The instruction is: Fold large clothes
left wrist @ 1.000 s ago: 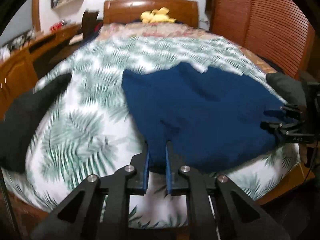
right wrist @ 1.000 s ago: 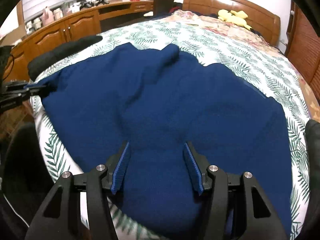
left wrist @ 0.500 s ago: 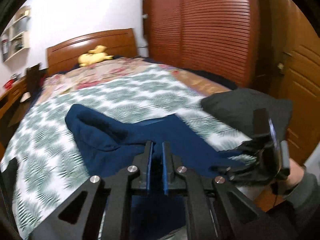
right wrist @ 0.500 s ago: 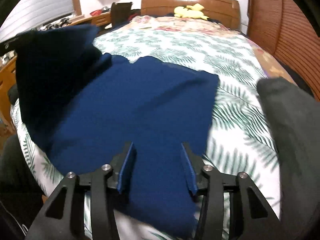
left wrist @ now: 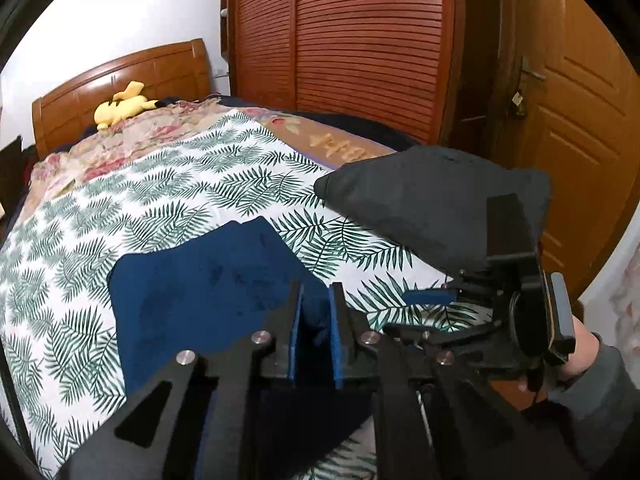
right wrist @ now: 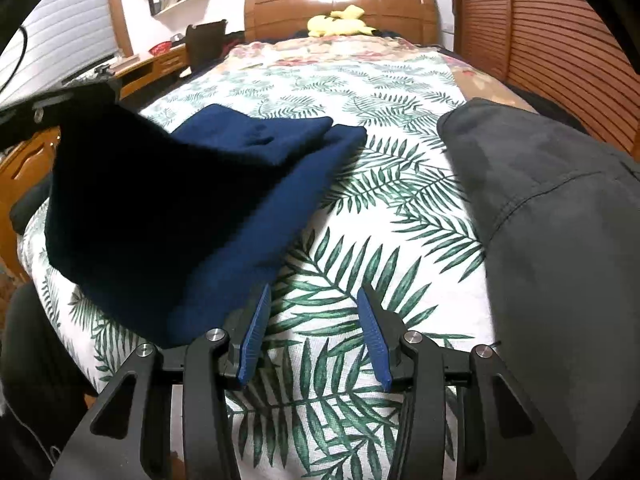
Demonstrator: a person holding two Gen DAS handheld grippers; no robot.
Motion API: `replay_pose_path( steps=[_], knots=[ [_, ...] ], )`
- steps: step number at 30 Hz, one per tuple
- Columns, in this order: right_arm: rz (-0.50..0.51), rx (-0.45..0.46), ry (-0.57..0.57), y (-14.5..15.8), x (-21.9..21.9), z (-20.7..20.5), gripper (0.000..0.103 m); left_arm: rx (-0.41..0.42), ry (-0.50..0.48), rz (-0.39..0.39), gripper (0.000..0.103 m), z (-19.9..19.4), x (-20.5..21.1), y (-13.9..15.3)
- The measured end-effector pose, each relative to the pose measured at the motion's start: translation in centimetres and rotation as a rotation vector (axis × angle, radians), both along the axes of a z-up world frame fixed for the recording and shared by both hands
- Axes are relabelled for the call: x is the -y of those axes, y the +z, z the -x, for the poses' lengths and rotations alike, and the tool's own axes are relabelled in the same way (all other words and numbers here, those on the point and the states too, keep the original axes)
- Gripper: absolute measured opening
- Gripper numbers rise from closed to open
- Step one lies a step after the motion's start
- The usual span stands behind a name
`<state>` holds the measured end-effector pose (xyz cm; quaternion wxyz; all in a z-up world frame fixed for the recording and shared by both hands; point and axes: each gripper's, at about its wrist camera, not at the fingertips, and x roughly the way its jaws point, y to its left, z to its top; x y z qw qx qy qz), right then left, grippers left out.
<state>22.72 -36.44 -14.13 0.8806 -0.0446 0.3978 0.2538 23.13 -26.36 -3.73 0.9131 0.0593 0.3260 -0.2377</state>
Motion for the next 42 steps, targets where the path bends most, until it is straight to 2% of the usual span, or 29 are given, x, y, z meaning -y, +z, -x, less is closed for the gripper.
replay_pose_path(
  steps=[2, 5, 13, 18, 21, 23, 26, 34, 42],
  knots=[
    [-0.01, 0.018, 0.002, 0.7, -0.1, 0.2, 0.045, 0.009, 0.004, 0.009, 0.019, 0.7, -0.8, 0.5],
    [-0.032, 0.049, 0.01, 2.0, -0.4, 0.8, 0.045, 0.022, 0.001, 0.013, 0.025, 1.6, -1.6, 0.9],
    [-0.126, 0.124, 0.01, 5.7, -1.4, 1.6, 0.045, 0.07, 0.061, 0.007, 0.03, 3.4, -5.9, 0.9],
    [-0.167, 0.146, 0.036, 7.1, -3.4, 1.6, 0.045, 0.055, 0.105, 0.0, 0.033, 3.7, -8.5, -0.6],
    [-0.152, 0.137, 0.071, 6.9, -5.4, 1.5, 0.047, 0.045, 0.132, -0.012, 0.034, 3.8, -9.8, -1.8],
    [-0.138, 0.133, 0.094, 6.5, -6.6, 1.6, 0.057, 0.035, 0.15, -0.012, 0.034, 3.8, -10.8, -2.6],
    [-0.115, 0.137, 0.115, 5.7, -8.2, 1.7, 0.064, 0.023, 0.169, -0.011, 0.035, 3.7, -11.9, -3.3],
    [-0.073, 0.038, 0.131, 2.6, -9.9, 0.6, 0.064, 0.003, 0.2, -0.012, 0.036, 3.6, -13.6, -4.9],
    [-0.108, -0.068, 0.147, -0.2, -10.4, -0.2, 0.066, -0.021, 0.217, -0.01, 0.036, 3.5, -14.4, -6.0]
  ],
)
